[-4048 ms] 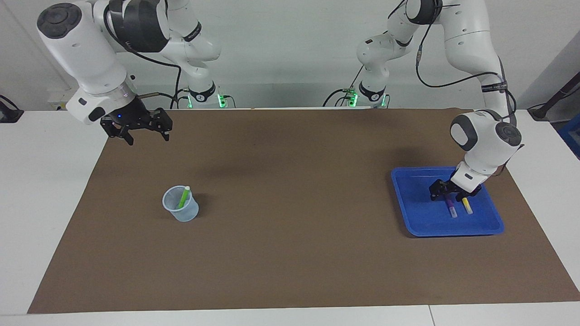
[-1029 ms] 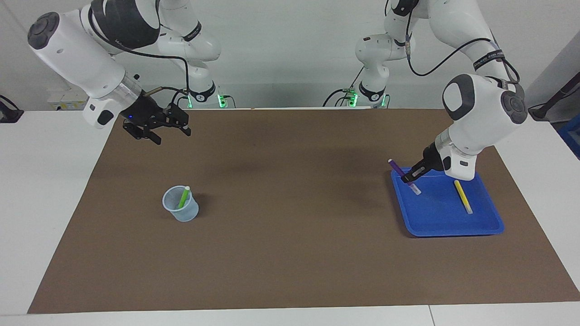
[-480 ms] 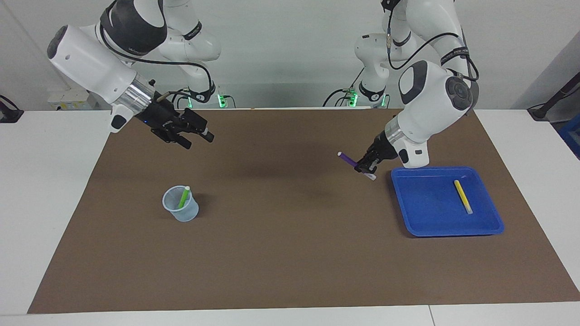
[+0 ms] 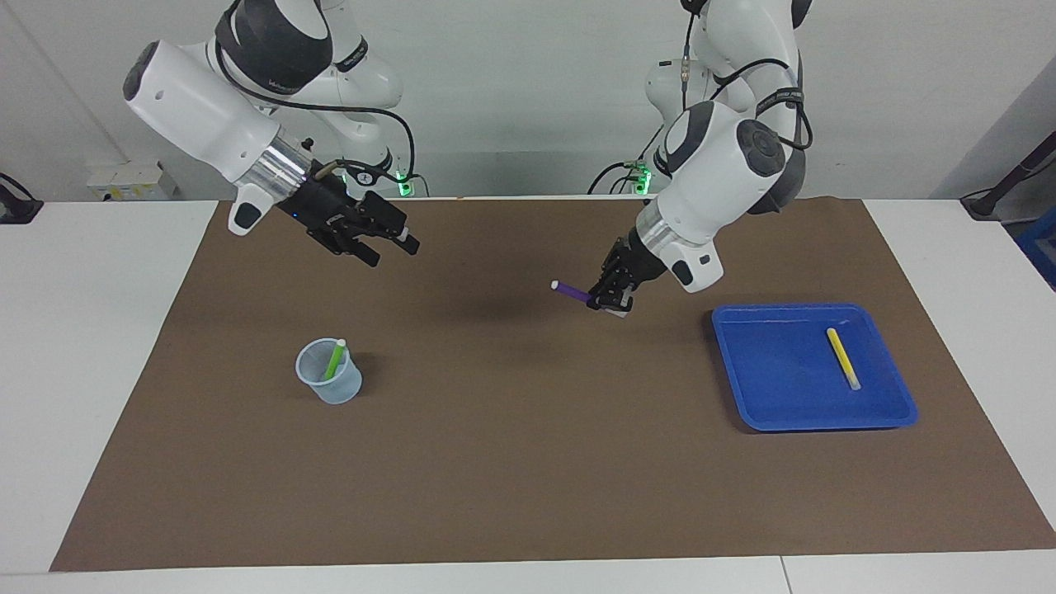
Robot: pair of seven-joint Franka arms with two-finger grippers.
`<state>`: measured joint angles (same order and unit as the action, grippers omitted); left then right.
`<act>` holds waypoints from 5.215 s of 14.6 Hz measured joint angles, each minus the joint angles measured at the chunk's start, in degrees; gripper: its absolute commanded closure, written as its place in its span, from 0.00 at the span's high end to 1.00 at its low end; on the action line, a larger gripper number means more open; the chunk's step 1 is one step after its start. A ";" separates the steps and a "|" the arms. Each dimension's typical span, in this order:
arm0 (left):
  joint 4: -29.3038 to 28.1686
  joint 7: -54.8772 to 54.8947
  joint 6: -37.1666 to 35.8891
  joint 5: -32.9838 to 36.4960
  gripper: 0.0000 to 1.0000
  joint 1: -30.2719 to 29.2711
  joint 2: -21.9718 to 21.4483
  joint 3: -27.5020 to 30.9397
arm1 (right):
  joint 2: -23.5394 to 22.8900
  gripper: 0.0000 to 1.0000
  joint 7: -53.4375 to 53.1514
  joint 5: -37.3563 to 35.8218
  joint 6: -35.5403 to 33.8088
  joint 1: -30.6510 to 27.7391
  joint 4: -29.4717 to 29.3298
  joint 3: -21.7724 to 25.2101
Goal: Transfer and insert pens with both arms
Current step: 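Carry the purple pen toward the right gripper while it approaches, then grasp the purple pen with the right gripper and open the left gripper, then move the purple pen toward the cup while the left gripper withdraws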
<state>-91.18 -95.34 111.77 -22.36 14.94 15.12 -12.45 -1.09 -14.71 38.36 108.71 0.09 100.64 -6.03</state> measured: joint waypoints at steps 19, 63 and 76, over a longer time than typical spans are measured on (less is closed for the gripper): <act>-0.33 -28.62 30.61 -2.26 0.00 17.29 0.19 -0.04 | -0.02 0.58 5.44 -0.13 9.74 5.10 2.98 0.34; -2.46 -30.34 38.97 0.55 0.00 20.01 1.72 0.51 | 0.52 0.00 8.75 -1.66 6.17 2.38 2.11 0.80; -2.38 -30.35 39.23 1.89 1.00 20.06 1.72 0.41 | 0.49 0.00 8.75 -2.74 5.97 2.47 1.43 0.72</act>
<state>-93.56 -125.69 151.00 -20.47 35.00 16.83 -12.04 -0.59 -5.95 35.62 114.68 2.56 102.07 -5.31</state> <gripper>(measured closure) 0.802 0.819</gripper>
